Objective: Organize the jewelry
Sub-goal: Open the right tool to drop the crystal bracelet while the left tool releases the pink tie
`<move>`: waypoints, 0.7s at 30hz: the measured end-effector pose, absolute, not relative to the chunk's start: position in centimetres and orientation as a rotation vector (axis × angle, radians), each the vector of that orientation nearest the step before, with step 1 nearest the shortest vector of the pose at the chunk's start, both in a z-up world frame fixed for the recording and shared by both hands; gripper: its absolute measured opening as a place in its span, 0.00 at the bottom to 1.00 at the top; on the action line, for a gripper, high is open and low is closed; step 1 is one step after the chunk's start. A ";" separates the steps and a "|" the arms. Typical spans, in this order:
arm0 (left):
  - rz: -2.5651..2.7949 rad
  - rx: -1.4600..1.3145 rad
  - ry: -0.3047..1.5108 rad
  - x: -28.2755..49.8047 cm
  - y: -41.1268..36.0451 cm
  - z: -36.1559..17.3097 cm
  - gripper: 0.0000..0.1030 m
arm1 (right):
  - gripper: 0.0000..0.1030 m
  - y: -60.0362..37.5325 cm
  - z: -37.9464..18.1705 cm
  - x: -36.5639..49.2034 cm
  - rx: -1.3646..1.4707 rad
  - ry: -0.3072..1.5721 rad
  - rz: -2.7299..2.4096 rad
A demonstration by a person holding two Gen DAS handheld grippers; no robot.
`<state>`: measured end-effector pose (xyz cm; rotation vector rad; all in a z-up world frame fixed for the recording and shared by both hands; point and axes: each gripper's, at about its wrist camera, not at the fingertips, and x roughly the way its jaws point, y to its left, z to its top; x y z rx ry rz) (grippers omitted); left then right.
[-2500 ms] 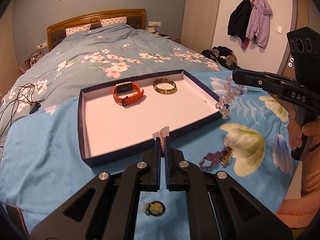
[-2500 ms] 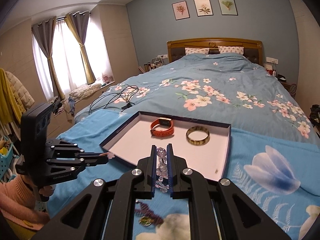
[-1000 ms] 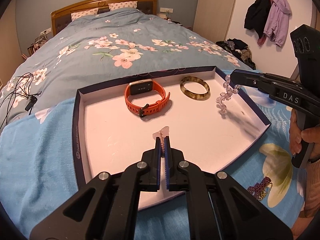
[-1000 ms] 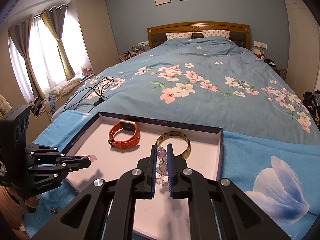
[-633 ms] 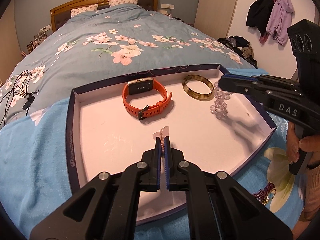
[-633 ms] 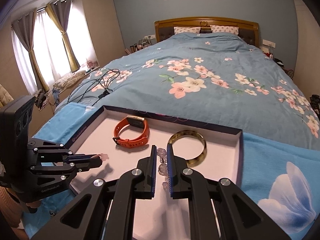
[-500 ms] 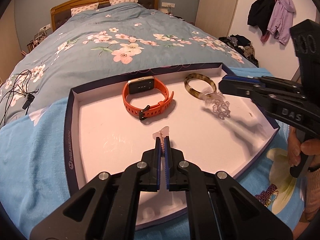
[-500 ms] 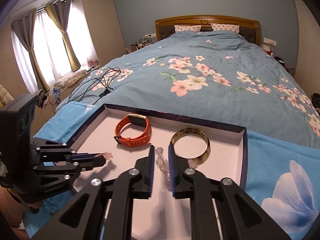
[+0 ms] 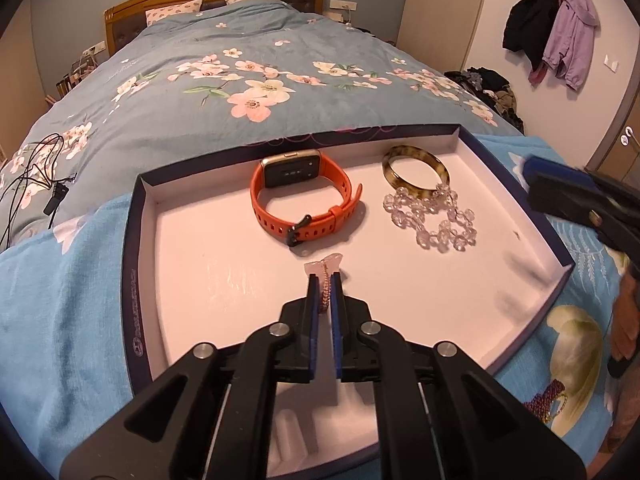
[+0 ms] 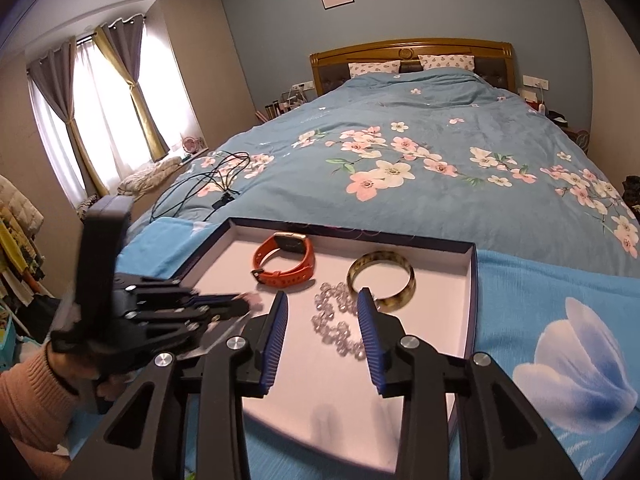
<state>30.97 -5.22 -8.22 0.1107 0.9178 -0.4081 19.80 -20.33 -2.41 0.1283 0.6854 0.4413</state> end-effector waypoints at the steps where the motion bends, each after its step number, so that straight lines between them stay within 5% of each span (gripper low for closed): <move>1: -0.406 0.112 0.918 31.2 -5.3 -8.2 0.10 | 0.33 -20.4 -2.4 19.4 0.133 0.683 0.446; 10: -0.347 0.095 0.793 29.3 -4.3 -5.6 0.50 | 0.45 -20.7 -1.6 13.3 0.093 0.657 0.538; 21: -0.323 0.144 0.662 20.8 -0.8 -2.2 0.56 | 0.38 -20.0 -5.3 7.5 0.006 0.760 0.564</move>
